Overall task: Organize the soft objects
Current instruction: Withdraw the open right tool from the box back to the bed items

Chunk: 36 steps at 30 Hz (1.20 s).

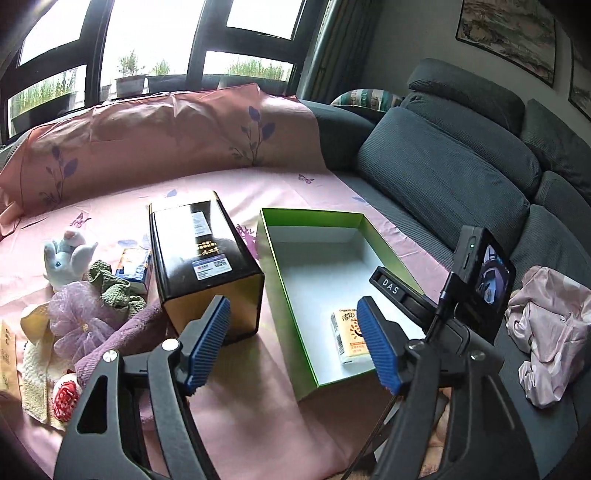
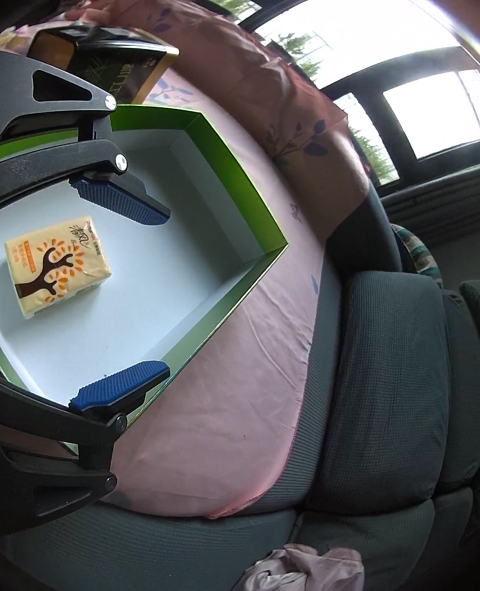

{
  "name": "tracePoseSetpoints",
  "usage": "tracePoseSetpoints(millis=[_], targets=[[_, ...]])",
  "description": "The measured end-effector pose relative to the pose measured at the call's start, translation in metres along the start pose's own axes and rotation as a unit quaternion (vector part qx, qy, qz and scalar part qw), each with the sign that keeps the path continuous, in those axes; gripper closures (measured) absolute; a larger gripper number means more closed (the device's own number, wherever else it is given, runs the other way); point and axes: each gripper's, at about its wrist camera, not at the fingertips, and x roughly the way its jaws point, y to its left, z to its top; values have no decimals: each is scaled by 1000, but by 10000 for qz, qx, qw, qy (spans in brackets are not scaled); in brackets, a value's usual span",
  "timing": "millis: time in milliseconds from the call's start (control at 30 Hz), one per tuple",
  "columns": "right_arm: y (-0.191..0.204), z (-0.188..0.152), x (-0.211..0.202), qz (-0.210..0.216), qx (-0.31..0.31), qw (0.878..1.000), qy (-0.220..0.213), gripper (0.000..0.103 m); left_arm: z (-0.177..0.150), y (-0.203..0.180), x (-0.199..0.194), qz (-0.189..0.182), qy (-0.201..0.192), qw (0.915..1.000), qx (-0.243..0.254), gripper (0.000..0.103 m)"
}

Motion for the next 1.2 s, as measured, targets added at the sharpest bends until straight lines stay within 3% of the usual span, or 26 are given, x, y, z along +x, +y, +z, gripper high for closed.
tracePoseSetpoints(millis=[100, 167, 233, 367, 467, 600, 733, 900, 1000, 1033, 1100, 1200], targets=[[13, -3, 0, -155, -529, 9980, -314, 26, 1, 10, -9, -7, -41, 9999, -93, 33], [33, -11, -6, -289, -1216, 9885, -855, 26, 0, 15, -14, -20, -112, 9999, -92, 32], [49, -20, -4, -414, -1762, 9775, -1080, 26, -1, 20, -17, -49, -174, 9998, -115, 29], [46, -8, 2, 378, -1664, 9816, -856, 26, -2, 29, -19, -27, -169, 9996, -237, 29], [45, 1, 12, 731, -1660, 9803, -783, 26, -2, 34, -20, 33, -175, 9995, -255, 29], [57, 9, 23, 941, -2122, 9675, -1008, 28, -4, 42, -22, 133, -185, 9993, -280, 29], [65, 13, 36, 1201, -2072, 9678, -770, 28, -6, 54, -23, 267, -208, 9986, -399, 29], [88, 2, 34, 1093, -2534, 9574, -848, 28, -9, 72, -29, 488, -218, 9968, -588, 29], [93, -5, 11, 747, -2576, 9548, -1281, 27, -12, 85, -38, 631, -219, 9950, -743, 29], [95, -7, -3, 686, -2611, 9518, -1455, 22, -14, 90, -42, 687, -221, 9943, -784, 29], [100, -8, -32, 777, -2681, 9465, -1618, 15, -18, 101, -50, 825, -232, 9925, -874, 26], [109, -1, -76, 1198, -2423, 9505, -1532, 15, -26, 121, -62, 1085, -279, 9881, -1049, 22]])
